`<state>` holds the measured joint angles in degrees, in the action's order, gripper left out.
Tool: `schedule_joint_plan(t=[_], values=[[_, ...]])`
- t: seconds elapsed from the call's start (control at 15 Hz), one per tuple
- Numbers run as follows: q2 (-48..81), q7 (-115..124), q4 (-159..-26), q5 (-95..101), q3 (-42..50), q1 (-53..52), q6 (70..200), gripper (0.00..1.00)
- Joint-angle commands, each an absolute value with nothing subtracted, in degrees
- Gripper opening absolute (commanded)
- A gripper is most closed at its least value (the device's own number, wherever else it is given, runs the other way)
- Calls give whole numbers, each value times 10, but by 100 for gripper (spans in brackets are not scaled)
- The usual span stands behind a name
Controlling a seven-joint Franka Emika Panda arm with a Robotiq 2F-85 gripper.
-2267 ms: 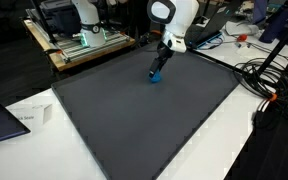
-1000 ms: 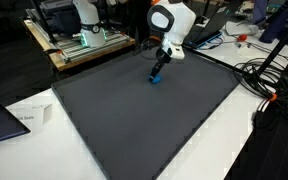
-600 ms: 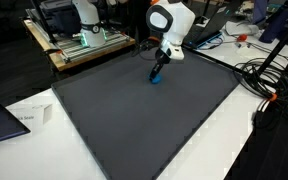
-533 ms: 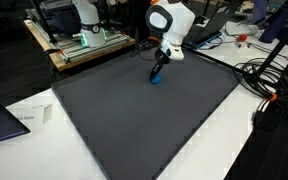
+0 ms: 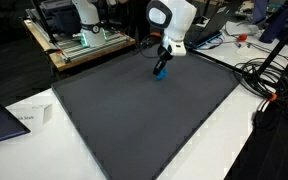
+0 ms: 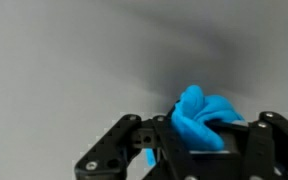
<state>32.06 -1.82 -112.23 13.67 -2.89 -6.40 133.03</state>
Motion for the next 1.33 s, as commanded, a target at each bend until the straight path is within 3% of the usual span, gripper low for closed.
schedule_joint_plan(t=[0.0, 1.27], values=[[247, -43, -1151, 89, -47, -47, 1327, 0], [35, -75, -1046, -85, -30, -10, 1051, 0]])
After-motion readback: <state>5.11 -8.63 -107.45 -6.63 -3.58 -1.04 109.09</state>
